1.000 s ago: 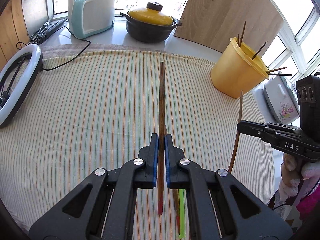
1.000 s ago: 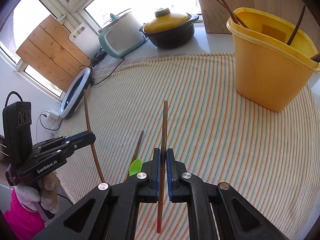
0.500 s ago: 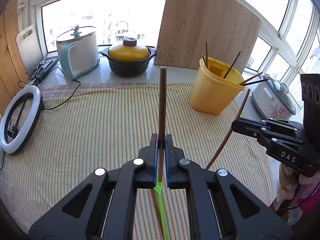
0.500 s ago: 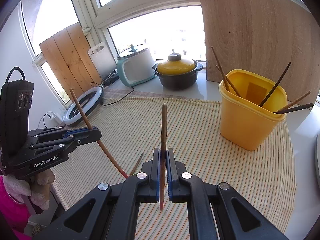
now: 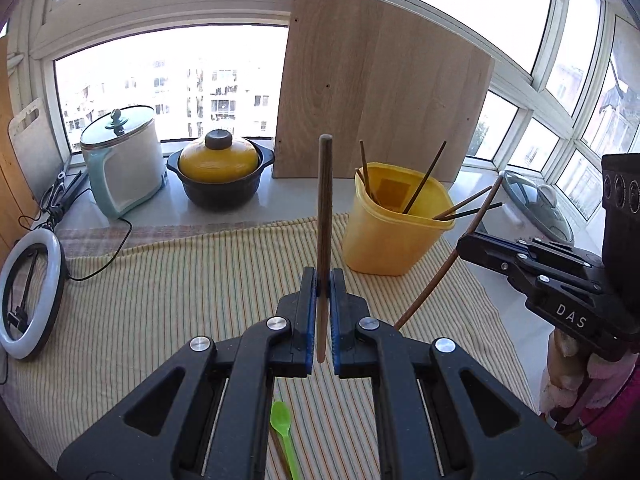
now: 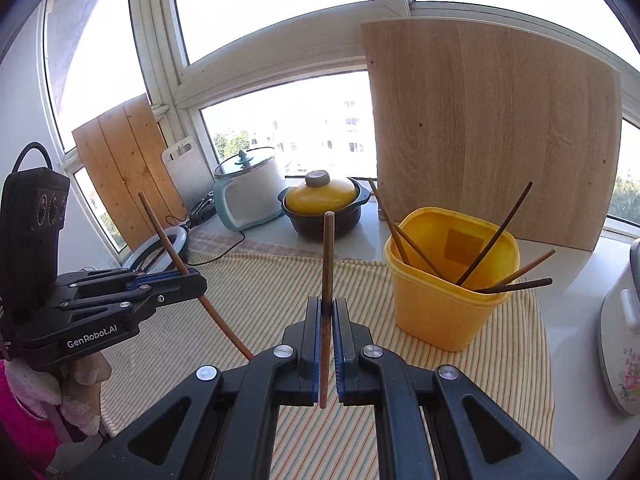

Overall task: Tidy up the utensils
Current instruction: 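Lift both chopsticks and carry them over the yellow container, then lower both chopsticks into the yellow container and open both tools, then move both open tools back over the green spoon and chopstick on the cloth, then grasp the green spoon with the right tool while the left tool grasps the wooden chopstick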

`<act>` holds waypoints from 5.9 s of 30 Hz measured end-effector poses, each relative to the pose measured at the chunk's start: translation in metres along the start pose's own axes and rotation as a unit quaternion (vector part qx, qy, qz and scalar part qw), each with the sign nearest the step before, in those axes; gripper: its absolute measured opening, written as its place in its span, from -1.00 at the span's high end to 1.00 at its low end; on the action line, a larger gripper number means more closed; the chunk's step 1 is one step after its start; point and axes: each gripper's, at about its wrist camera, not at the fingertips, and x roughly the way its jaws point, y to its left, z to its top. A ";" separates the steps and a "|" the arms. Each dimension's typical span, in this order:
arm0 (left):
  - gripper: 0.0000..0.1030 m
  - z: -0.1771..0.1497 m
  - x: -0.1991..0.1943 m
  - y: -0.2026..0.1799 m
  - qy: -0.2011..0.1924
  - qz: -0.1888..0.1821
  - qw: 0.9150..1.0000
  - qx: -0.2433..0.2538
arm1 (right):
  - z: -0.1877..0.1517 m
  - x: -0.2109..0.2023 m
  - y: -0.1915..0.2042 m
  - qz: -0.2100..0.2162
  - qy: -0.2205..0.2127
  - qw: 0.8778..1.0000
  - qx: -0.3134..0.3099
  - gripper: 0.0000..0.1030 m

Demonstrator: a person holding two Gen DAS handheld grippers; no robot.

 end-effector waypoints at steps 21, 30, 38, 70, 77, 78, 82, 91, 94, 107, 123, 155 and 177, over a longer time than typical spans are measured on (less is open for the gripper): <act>0.93 0.093 0.007 -0.041 -0.072 -0.050 0.996 0.007 | 0.070 -0.049 -0.062 -0.044 -0.104 0.993 0.037 0.94; 0.93 0.116 0.019 -0.063 -0.086 -0.057 0.994 0.023 | 0.083 -0.051 -0.090 -0.066 -0.125 0.988 0.063 0.94; 0.93 0.121 0.055 -0.072 -0.066 -0.056 0.996 0.025 | 0.085 -0.028 -0.113 -0.092 -0.109 0.987 0.068 0.94; 0.93 0.101 0.126 -0.074 0.005 -0.055 0.998 0.021 | 0.061 0.055 -0.159 -0.091 -0.013 0.991 0.096 0.93; 0.92 0.098 0.118 -0.079 0.001 -0.053 0.998 0.031 | 0.059 0.046 -0.157 -0.091 -0.018 0.991 0.099 0.51; 0.92 0.097 0.116 -0.079 -0.001 -0.052 0.998 0.032 | 0.059 0.044 -0.156 -0.093 -0.020 0.991 0.099 0.51; 0.92 0.093 0.106 -0.079 -0.007 -0.054 0.998 0.033 | 0.057 0.031 -0.151 -0.092 -0.032 0.990 0.102 0.50; 0.92 0.081 0.074 -0.077 -0.023 -0.048 0.998 0.042 | 0.051 0.003 -0.131 -0.092 -0.048 0.990 0.096 0.40; 0.92 0.075 0.065 -0.076 -0.025 -0.044 0.998 0.046 | 0.047 -0.005 -0.123 -0.093 -0.052 0.990 0.093 0.12; 0.30 0.037 0.029 -0.065 -0.036 -0.008 0.997 0.066 | 0.024 -0.035 -0.068 -0.114 -0.070 0.990 0.045 -0.79; -0.17 -0.013 0.000 -0.026 -0.020 0.044 0.997 0.056 | -0.012 -0.045 -0.034 -0.136 -0.074 0.986 0.057 -1.00; 0.39 -0.146 0.016 0.099 0.131 0.081 0.986 -0.059 | -0.113 0.111 0.058 0.035 0.210 0.976 0.048 -0.34; 0.42 -0.163 0.021 0.119 0.135 0.050 0.986 -0.086 | -0.140 0.175 0.102 0.056 0.332 0.939 0.073 0.65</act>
